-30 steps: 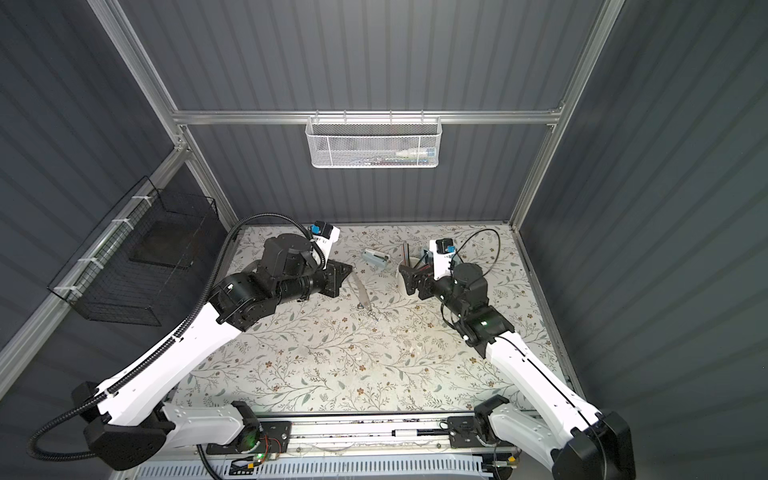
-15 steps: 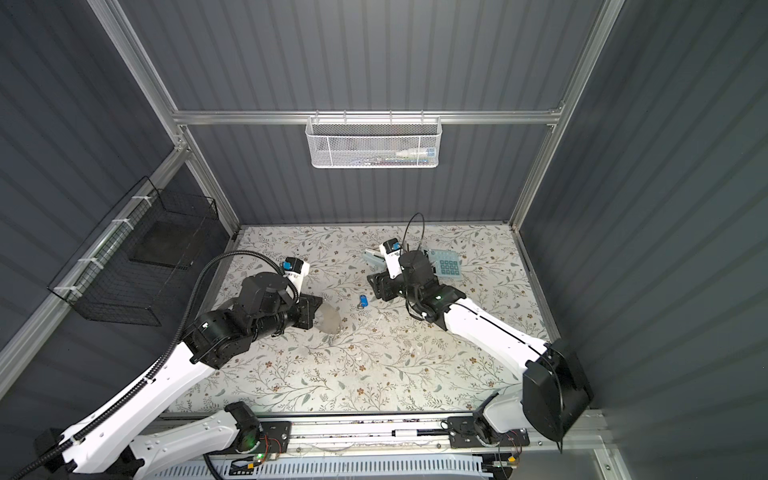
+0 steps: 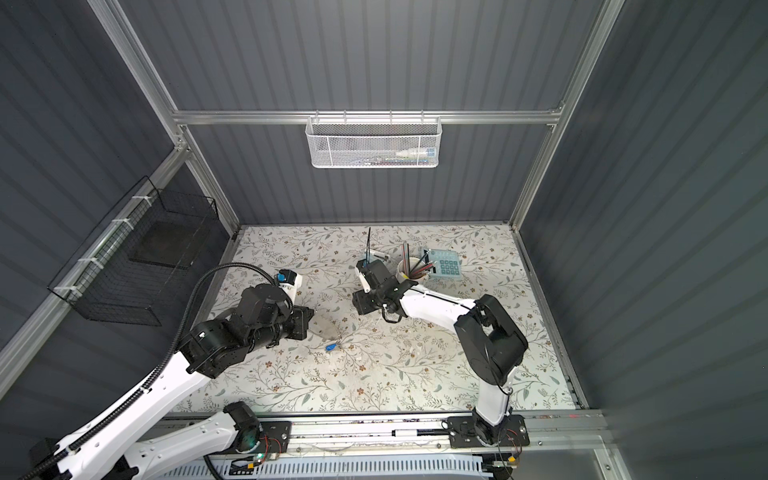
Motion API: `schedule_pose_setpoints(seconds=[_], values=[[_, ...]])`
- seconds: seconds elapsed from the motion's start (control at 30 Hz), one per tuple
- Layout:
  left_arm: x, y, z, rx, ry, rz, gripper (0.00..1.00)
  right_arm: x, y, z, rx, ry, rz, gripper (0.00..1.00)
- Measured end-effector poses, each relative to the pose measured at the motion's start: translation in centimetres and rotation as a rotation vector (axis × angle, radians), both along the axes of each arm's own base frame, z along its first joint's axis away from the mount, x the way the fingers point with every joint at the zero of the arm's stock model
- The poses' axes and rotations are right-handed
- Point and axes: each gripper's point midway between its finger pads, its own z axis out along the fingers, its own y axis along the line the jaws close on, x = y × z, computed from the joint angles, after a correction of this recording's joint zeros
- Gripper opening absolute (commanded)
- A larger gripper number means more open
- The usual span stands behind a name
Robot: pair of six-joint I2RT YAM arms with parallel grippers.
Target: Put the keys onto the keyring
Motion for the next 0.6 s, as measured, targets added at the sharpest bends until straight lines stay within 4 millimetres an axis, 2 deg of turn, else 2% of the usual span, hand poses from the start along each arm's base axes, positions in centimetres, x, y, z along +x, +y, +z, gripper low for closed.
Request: schedule_pose_setpoints(seconds=[0.13,0.6], values=[[0.0,0.0,-0.1,-0.005,-0.002,0.001,0.00,0.4,-0.2,-1.9,-0.010,0.053,-0.017,0.59],[0.3,-0.7,0.0,-0.029,-0.008,-0.014,0.00,1.3,-0.2,-4.5,0.005,0.122,-0.021,0.52]])
